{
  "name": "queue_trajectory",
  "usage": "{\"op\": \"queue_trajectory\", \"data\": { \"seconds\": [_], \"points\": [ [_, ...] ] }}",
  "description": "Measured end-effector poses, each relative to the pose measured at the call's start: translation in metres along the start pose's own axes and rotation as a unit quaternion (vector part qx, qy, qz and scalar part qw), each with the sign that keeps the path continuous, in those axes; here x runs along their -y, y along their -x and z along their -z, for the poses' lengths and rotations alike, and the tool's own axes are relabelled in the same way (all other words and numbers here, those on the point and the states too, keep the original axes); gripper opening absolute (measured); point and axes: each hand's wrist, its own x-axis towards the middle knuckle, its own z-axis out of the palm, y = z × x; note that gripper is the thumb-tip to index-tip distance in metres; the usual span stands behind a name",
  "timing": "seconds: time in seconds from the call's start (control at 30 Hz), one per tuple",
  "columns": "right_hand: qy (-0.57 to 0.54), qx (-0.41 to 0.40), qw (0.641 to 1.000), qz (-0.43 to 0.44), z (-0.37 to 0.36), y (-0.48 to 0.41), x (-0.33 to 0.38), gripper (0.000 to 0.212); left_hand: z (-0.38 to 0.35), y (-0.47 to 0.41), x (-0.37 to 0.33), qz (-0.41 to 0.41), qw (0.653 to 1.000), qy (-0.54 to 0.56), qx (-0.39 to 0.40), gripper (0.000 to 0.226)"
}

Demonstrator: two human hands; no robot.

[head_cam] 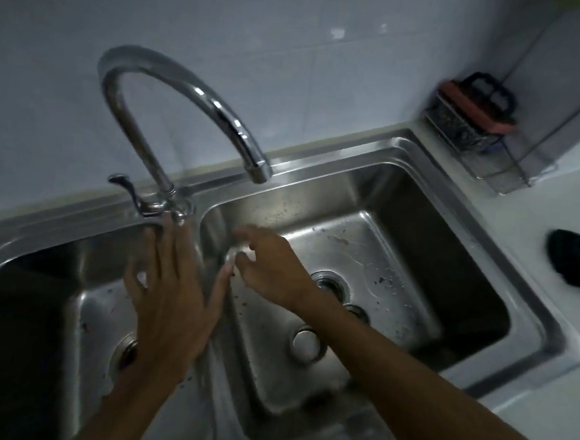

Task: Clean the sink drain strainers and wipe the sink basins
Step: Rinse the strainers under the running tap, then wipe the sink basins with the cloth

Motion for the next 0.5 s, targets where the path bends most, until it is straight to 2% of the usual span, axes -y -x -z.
{"op": "queue_trajectory", "data": {
  "seconds": [0.1, 0.2, 0.37, 0.5],
  "points": [
    [0.205, 0.008, 0.978, -0.035, 0.061, 0.037, -0.04, 0.046, -0.032, 0.017, -0.054, -0.038, 0.998, 0.048, 0.034, 0.081],
    [0.264, -0.037, 0.96, -0.086, 0.142, 0.083, -0.074, 0.049, -0.061, 0.013, -0.134, -0.098, 0.989, 0.088, 0.065, 0.078],
    [0.363, -0.119, 0.909, -0.165, 0.283, 0.168, -0.136, 0.047, -0.104, 0.011, -0.303, -0.249, 0.951, 0.146, 0.114, 0.075],
    [0.409, -0.131, 0.874, -0.225, 0.363, 0.219, -0.196, 0.056, -0.141, 0.018, -0.416, -0.317, 0.927, 0.111, 0.169, 0.074]
  ]
}}
